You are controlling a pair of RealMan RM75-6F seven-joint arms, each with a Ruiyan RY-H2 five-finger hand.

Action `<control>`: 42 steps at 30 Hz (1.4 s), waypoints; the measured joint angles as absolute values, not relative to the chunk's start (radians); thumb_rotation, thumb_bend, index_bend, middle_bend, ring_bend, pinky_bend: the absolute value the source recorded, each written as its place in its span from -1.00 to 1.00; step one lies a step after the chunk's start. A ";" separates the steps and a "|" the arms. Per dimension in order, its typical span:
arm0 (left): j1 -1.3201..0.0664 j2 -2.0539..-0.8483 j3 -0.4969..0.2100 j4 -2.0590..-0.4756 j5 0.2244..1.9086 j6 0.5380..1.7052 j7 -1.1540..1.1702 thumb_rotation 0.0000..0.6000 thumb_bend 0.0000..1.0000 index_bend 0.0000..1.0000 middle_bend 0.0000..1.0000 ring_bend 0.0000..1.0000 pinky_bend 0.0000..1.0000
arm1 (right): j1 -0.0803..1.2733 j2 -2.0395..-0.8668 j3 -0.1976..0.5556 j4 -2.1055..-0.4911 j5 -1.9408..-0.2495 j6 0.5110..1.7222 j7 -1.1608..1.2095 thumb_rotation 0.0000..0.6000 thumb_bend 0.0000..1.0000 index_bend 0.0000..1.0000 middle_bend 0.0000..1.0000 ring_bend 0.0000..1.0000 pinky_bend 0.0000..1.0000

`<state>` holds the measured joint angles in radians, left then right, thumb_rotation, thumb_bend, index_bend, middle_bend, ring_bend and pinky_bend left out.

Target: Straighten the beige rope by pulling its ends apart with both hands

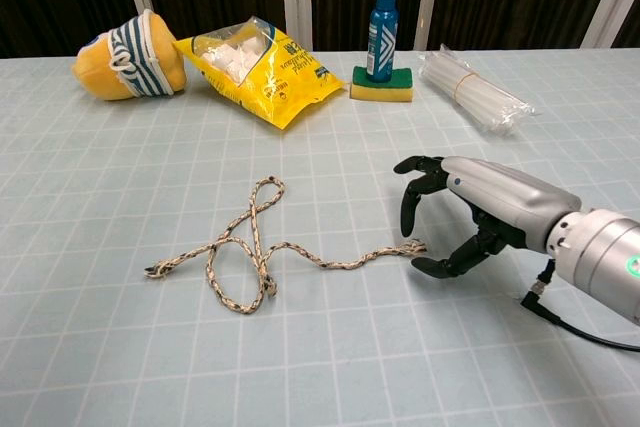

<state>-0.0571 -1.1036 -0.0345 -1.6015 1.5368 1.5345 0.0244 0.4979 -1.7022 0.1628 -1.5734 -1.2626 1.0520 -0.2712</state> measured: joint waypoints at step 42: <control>-0.065 -1.098 -0.042 -1.610 1.518 1.522 -0.015 1.00 -0.96 -0.96 -1.00 -1.00 -1.00 | 0.548 -1.829 0.163 -1.476 -1.164 1.066 -0.333 1.00 -0.20 0.22 -0.71 -1.00 -1.00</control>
